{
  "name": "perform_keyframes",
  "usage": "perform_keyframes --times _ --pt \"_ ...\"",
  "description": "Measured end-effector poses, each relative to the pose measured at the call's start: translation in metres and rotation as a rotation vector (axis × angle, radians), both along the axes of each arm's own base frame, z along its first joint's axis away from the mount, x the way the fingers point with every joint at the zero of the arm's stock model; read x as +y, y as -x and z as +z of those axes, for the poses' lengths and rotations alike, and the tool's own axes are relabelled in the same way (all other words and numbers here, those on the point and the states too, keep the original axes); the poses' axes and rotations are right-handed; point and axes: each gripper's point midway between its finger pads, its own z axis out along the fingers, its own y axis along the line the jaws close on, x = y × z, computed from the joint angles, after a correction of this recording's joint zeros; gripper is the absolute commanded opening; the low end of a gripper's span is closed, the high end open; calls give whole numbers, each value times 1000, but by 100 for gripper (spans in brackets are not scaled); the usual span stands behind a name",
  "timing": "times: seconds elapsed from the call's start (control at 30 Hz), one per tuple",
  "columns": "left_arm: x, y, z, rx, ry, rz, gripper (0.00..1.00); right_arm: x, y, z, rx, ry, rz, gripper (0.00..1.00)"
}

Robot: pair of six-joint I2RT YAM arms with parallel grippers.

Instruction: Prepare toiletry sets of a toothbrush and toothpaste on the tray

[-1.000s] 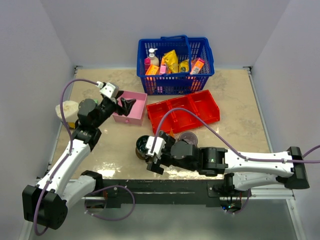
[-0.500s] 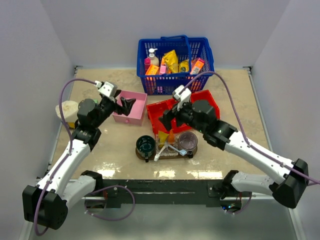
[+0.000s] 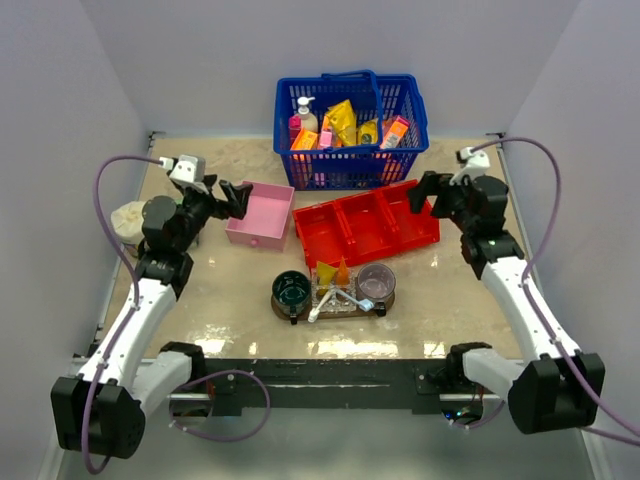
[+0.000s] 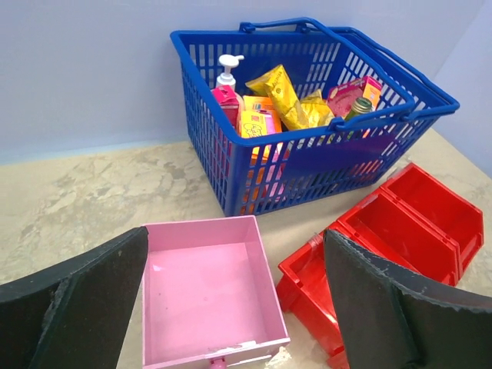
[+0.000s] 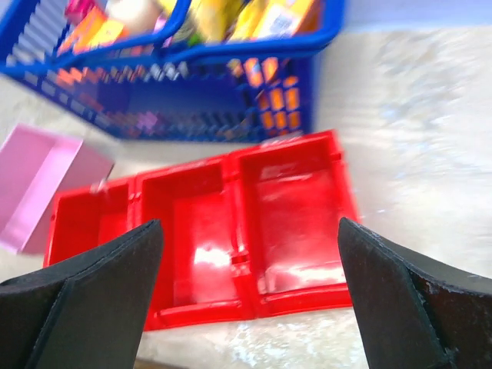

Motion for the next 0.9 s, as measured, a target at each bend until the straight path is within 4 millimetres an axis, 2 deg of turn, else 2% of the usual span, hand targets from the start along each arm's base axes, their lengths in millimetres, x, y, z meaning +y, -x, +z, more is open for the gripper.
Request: perform_keyframes --times 0.1,0.3,0.37,0.5,0.7,0.9 --pt "4 2 6 -17 6 21 100 -26 6 24 -68 -10 -82 98" --pt "15 10 27 -76 18 78 100 -43 38 85 -274 -13 -160 98" --pt "17 11 31 -87 21 92 100 -48 44 95 -320 -14 -182 98" --pt "21 12 34 -96 24 115 100 -52 46 95 -333 -12 -206 98" --pt "27 15 39 -112 30 146 100 -52 39 77 -277 2 -210 98" --pt "26 16 41 -116 31 147 100 -54 39 78 -282 6 -219 98"
